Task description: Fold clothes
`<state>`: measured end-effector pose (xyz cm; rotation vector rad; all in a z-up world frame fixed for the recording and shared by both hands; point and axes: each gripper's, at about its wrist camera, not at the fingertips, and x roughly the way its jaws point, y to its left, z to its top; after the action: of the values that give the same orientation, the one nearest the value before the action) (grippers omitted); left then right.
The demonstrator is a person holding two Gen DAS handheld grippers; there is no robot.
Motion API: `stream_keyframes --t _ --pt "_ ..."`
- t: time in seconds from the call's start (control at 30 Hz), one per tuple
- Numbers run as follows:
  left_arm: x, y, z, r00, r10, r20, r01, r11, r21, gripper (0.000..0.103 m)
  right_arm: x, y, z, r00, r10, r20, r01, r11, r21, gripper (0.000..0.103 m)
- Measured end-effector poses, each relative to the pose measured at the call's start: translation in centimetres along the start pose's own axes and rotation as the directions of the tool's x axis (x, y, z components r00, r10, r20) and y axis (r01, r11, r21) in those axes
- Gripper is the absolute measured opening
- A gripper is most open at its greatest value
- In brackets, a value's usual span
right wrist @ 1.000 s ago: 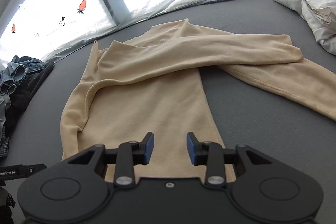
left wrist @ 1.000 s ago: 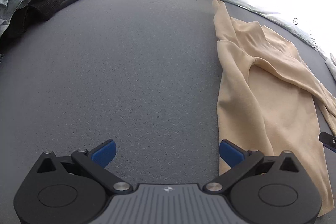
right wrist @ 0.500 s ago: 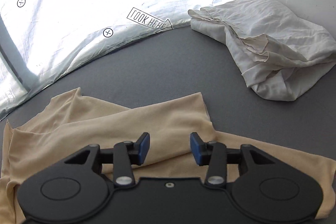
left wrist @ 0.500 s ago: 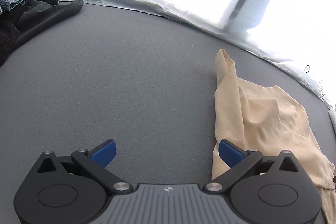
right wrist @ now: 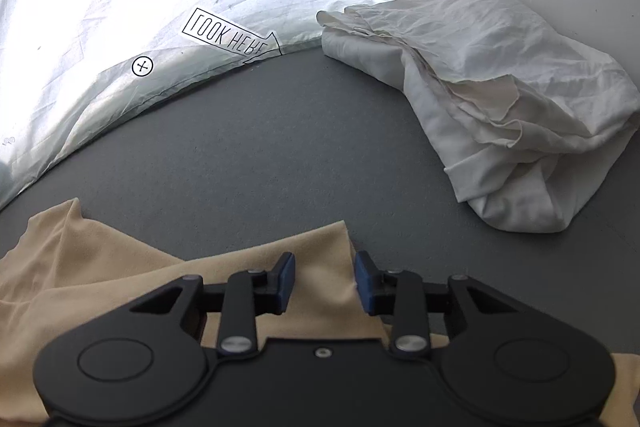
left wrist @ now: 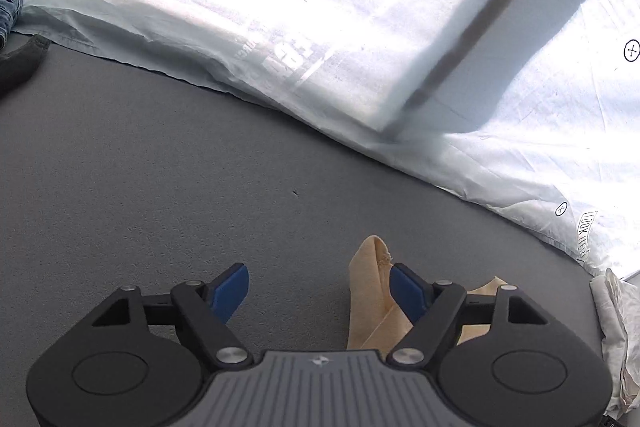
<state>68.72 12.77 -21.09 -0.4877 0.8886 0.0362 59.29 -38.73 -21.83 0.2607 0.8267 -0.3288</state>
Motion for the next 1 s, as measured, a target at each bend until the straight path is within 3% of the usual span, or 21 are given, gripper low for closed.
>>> stream_keyframes --t 0.07,0.1,0.23,0.37,0.57,0.63,0.73,0.8,0.83,0.87,0.9,0.93,1.0 --pt "0.2 -0.2 -0.1 1.0 -0.001 -0.009 0.001 1.0 0.015 0.064 0.0 -0.1 0.1 1.0 -0.003 -0.004 0.003 1.0 0.01 0.024" --pt "0.4 -0.3 -0.3 1.0 0.002 -0.013 -0.002 1.0 0.021 0.058 0.0 -0.2 0.2 1.0 0.002 -0.007 -0.002 1.0 0.018 0.012" --pt "0.9 0.4 -0.6 0.999 -0.011 -0.039 0.01 1.0 -0.029 0.002 -0.2 -0.4 0.3 0.999 0.031 0.02 -0.031 1.0 0.001 0.003" --pt "-0.5 0.6 -0.3 0.998 -0.056 0.043 0.058 0.997 -0.058 0.001 -2.1 -0.2 1.3 0.993 0.024 0.117 -0.021 0.999 -0.029 0.002" --pt "-1.4 0.6 0.8 0.991 -0.069 0.114 0.077 0.995 -0.067 0.0 -3.9 -0.5 3.8 0.969 -0.042 0.242 0.061 0.995 -0.073 0.002" --pt "-0.6 0.5 0.6 0.994 -0.046 0.103 0.052 0.997 -0.057 0.001 -3.2 -0.8 4.0 0.973 -0.05 0.226 0.069 0.994 -0.081 0.002" --pt "1.2 0.3 0.0 0.998 0.042 0.047 -0.041 0.999 -0.018 0.002 -1.3 -1.0 3.5 0.986 -0.056 0.155 0.073 0.991 -0.111 0.002" --pt "1.5 0.1 -0.3 0.995 0.091 0.029 -0.091 0.996 0.008 0.009 -0.3 -0.8 2.9 0.993 -0.059 0.102 0.073 0.988 -0.135 0.004" --pt "1.2 0.2 -0.3 0.995 0.099 0.034 -0.099 0.995 0.011 0.018 0.0 -0.7 2.7 0.995 -0.061 0.082 0.072 0.987 -0.141 0.006" --pt "0.9 0.2 -0.4 0.994 0.105 0.038 -0.106 0.994 0.011 0.037 0.0 -0.9 2.6 0.995 -0.063 0.081 0.073 0.989 -0.13 0.012" --pt "0.4 0.3 -0.4 0.993 0.112 0.041 -0.112 0.994 0.007 0.048 -0.2 -1.2 2.5 0.994 -0.06 0.086 0.07 0.991 -0.111 0.03" --pt "-0.1 0.3 -0.4 0.992 0.117 0.047 -0.117 0.993 0.005 0.066 -0.3 -1.4 2.4 0.994 -0.058 0.092 0.067 0.994 -0.092 0.048" --pt "-1.5 0.3 -0.7 0.99 0.126 0.065 -0.127 0.992 0.013 0.073 -0.4 -2.1 2.3 0.995 -0.045 0.094 0.05 0.998 -0.044 0.05"
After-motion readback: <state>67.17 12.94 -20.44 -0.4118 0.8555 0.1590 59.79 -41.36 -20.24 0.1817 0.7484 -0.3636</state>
